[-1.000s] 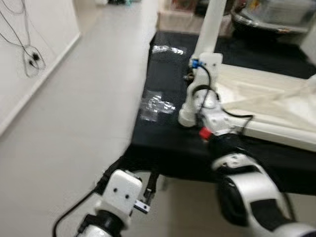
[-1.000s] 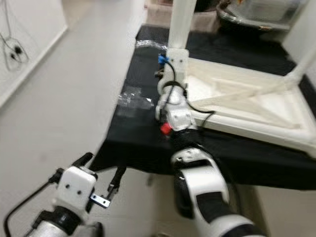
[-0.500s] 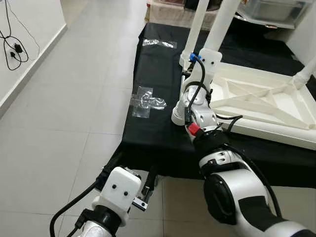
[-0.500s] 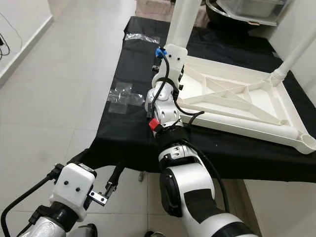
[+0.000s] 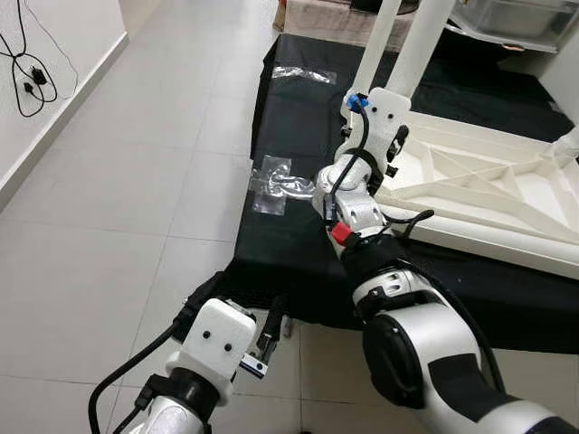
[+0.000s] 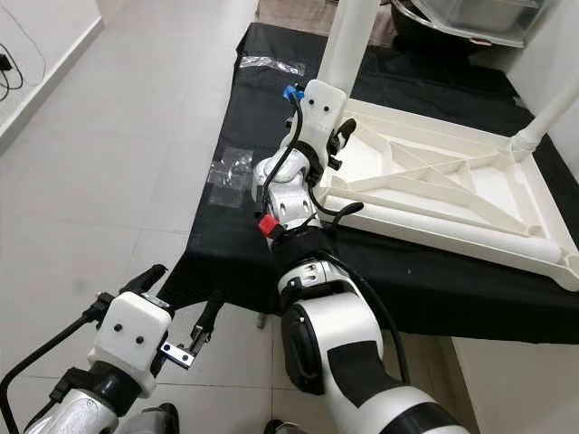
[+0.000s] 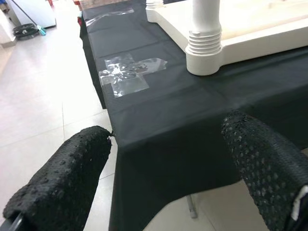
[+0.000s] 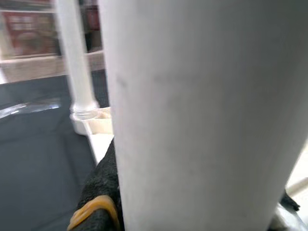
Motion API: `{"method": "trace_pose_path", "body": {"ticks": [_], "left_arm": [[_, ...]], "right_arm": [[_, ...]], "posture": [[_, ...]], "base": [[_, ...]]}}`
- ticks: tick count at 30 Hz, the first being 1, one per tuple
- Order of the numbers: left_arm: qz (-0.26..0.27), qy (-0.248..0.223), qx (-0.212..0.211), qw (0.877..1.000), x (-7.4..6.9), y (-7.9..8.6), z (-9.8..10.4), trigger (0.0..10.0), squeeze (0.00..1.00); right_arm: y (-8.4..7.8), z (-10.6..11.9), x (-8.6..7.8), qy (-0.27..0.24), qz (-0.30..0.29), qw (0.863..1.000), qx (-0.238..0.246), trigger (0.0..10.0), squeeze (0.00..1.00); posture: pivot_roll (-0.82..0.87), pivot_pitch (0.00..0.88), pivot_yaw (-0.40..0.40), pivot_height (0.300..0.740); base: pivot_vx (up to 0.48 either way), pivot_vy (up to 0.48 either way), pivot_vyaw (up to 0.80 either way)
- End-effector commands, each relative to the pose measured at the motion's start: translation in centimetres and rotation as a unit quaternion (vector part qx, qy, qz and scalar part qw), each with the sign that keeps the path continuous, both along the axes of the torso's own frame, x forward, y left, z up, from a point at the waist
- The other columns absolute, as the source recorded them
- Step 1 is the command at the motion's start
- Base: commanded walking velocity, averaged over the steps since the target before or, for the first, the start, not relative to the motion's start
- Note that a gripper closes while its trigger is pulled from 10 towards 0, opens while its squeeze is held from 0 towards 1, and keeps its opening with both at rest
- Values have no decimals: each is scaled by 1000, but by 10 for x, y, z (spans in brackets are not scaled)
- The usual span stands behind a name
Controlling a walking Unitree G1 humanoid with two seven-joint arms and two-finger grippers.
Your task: Building children table
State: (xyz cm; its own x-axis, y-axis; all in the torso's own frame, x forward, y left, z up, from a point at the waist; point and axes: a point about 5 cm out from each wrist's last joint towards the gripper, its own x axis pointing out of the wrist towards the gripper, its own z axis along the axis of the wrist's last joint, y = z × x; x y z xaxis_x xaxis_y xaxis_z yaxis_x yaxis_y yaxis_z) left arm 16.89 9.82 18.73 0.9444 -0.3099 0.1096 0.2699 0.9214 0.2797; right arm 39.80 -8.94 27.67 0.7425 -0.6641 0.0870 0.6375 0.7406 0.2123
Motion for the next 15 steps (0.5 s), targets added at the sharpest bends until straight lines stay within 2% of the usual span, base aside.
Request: {"method": "trace_pose_path", "body": {"ticks": [1, 3, 8, 15], "left_arm": [[-2, 9, 4, 1000, 0, 0, -4, 10000, 0], [-2, 9, 5, 1000, 0, 0, -4, 10000, 0], [-4, 5, 6, 1000, 3, -1, -4, 10000, 0], [-3, 4, 7, 1000, 3, -1, -3, 10000, 0]], "right_arm": [[-19, -45, -2, 90, -63, 993, 35, 0, 0], [-19, -44, -3, 88, -70, 993, 40, 0, 0], [-17, -50, -8, 105, -123, 983, 92, 0, 0], [-15, -49, -9, 105, -130, 981, 95, 0, 0]], "posture": [[135, 257, -132, 740], [135, 257, -132, 740], [154, 263, -139, 740], [157, 266, -143, 740]], "base": [[0, 0, 0], [0, 0, 0], [0, 0, 0], [0, 0, 0]]}}
